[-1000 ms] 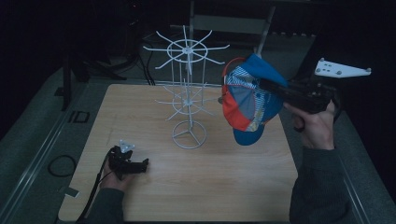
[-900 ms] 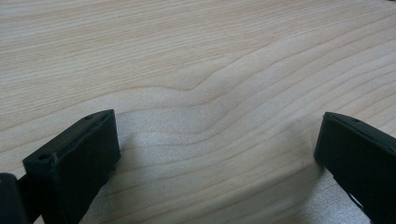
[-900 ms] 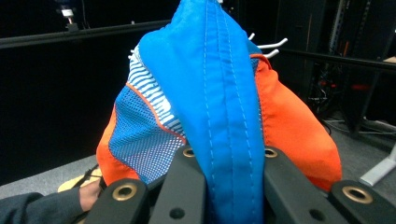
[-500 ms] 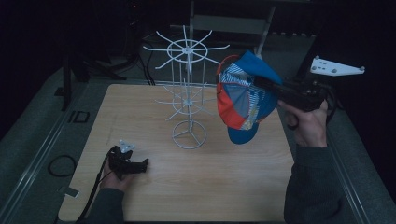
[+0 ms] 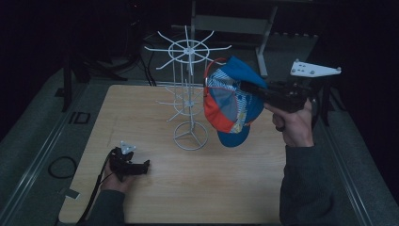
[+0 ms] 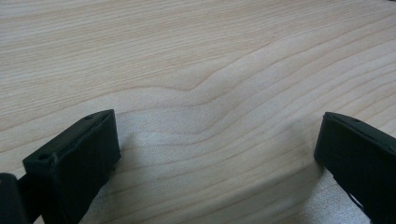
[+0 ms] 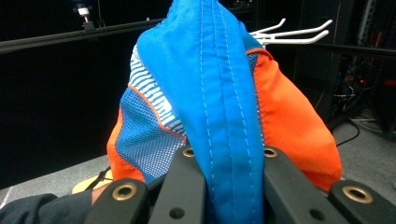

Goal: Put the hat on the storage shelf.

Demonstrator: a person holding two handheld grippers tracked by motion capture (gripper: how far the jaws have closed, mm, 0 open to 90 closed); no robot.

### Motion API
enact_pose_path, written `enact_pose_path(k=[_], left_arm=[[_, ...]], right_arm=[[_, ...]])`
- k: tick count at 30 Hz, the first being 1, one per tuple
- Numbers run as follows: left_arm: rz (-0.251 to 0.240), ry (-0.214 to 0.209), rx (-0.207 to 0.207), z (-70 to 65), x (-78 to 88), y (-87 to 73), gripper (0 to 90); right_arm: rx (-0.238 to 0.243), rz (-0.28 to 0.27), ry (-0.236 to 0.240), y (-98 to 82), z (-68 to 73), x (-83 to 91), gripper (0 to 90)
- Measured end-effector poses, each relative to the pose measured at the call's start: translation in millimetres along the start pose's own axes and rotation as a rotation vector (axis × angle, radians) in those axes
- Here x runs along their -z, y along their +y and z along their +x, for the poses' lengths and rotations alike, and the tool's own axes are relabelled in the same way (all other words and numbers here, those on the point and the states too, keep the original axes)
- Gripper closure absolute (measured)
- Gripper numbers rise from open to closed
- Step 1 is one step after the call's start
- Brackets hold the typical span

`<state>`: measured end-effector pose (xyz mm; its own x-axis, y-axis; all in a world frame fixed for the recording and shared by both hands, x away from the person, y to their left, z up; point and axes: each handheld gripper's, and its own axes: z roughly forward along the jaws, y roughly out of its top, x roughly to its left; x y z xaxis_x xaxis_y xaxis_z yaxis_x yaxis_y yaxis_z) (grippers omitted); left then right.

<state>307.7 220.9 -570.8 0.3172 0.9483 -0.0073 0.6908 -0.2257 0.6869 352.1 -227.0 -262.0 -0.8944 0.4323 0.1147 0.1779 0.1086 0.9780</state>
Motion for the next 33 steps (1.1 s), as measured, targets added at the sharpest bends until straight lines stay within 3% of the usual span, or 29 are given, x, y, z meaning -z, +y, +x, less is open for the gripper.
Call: enact_pose_path(k=[9,11,20,26,33], left_arm=[[0.000,-0.002,0.002,-0.1,0.0,0.0,0.2],[0.000,-0.002,0.002,-0.1,0.0,0.0,0.2],[0.000,-0.001,0.001,-0.1,0.0,0.0,0.2],[0.002,-0.002,-0.001,0.1,0.1,0.0,0.2],[0.002,-0.002,-0.002,0.1,0.1,0.0,0.2]], right_arm=[[-0.001,0.048,0.005,-9.7,0.3,-15.4,87.6],[0.010,0.079,-0.035,-11.5,1.7,-20.4,87.5],[0.037,0.131,-0.069,-12.2,5.4,-33.3,86.3],[0.051,0.162,-0.081,-16.0,6.1,-33.8,80.9],[0.054,0.172,-0.107,-18.9,5.0,-30.3,68.4]])
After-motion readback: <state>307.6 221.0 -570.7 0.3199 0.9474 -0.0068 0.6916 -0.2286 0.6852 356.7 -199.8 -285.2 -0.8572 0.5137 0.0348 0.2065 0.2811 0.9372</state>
